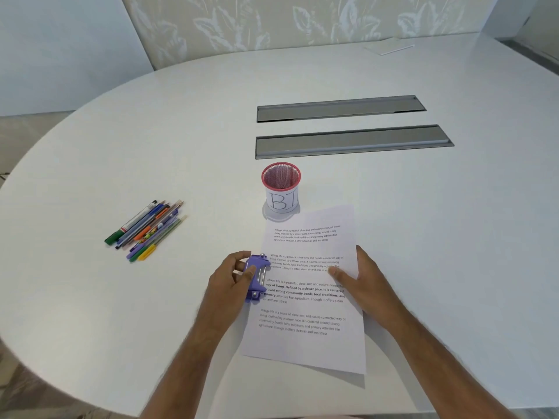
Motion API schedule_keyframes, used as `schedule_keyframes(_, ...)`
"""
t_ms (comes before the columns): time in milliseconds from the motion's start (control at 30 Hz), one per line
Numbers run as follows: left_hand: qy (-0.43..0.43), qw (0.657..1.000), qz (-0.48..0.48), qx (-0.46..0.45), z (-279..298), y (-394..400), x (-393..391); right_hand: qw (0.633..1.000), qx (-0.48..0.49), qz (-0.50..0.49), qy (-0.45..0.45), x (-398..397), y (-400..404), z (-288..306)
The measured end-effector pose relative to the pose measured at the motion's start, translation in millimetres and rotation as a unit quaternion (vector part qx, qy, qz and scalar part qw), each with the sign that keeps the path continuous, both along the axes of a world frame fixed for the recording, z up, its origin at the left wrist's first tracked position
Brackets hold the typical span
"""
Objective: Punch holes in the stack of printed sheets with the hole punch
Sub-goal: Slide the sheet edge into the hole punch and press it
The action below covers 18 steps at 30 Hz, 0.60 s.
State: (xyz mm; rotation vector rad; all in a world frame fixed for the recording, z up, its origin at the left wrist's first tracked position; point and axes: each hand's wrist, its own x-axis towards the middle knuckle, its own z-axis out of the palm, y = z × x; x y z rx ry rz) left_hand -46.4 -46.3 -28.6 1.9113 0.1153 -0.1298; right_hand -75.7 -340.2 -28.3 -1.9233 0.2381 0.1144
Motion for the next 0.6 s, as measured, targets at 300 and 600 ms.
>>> schedule_keyframes(300, -0.042, 0.998, 0.014, 0.042, 7.2, 10.9, 4.8, 0.999, 0.047, -0.011, -0.021, -3.0, -4.0, -0.5)
schedule_keyframes(600, -0.076, 0.994, 0.036, 0.069, 8.3, 47.1, 23.4, 0.995, 0.084, -0.019, -0.051, -10.1, -27.4, 5.4)
